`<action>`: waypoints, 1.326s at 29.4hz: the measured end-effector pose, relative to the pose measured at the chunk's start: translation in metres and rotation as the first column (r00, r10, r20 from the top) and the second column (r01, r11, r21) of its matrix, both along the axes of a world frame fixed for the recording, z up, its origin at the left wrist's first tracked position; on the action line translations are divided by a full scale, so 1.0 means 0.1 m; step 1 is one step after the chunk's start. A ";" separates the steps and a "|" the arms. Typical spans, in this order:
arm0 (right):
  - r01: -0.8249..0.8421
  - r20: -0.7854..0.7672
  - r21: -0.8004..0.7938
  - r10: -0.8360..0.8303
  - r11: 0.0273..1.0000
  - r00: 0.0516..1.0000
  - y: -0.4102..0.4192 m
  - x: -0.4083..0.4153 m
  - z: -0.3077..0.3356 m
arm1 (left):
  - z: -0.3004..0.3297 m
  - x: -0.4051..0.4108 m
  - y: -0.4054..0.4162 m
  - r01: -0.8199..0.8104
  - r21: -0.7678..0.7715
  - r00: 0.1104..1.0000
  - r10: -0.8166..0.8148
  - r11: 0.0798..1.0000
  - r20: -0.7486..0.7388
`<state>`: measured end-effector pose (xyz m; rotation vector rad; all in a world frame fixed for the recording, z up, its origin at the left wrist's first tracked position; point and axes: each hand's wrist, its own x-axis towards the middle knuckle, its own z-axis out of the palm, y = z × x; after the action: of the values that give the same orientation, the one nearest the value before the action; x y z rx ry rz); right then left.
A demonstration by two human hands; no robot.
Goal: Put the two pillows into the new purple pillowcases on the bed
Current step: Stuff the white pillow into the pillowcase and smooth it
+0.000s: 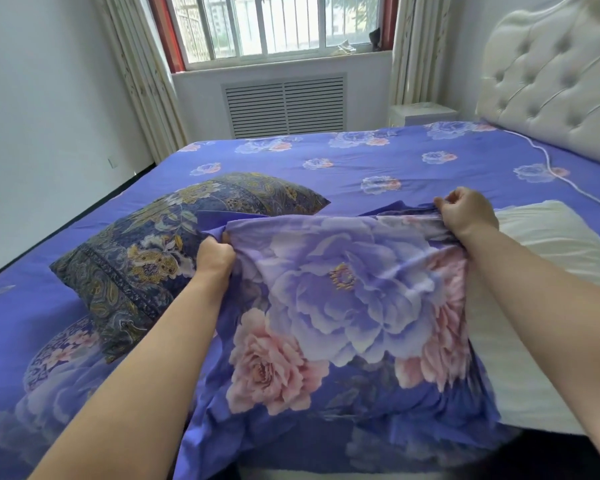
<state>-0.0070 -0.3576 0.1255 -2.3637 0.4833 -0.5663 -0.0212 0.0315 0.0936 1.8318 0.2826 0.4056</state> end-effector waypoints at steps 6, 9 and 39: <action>0.035 -0.067 -0.005 -0.035 0.999 0.997 0.13 -0.08 -0.21 | -0.18 0.14 0.04 0.035 0.062 0.997 -0.030 0.998 -0.072; -0.064 -0.048 0.247 0.078 0.967 0.996 0.13 -0.10 -0.14 | -0.26 0.20 0.04 0.020 0.135 0.994 -0.006 0.991 -0.110; -0.013 0.338 -0.558 0.241 0.830 0.910 0.30 -1.41 -0.94 | -0.59 -0.75 -1.26 -0.020 0.939 0.866 -0.464 0.343 0.188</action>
<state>-0.1476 -0.3271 0.0320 -2.6732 -0.0459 -1.2229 -0.0959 -0.0950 0.0344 2.7676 -0.7140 0.8798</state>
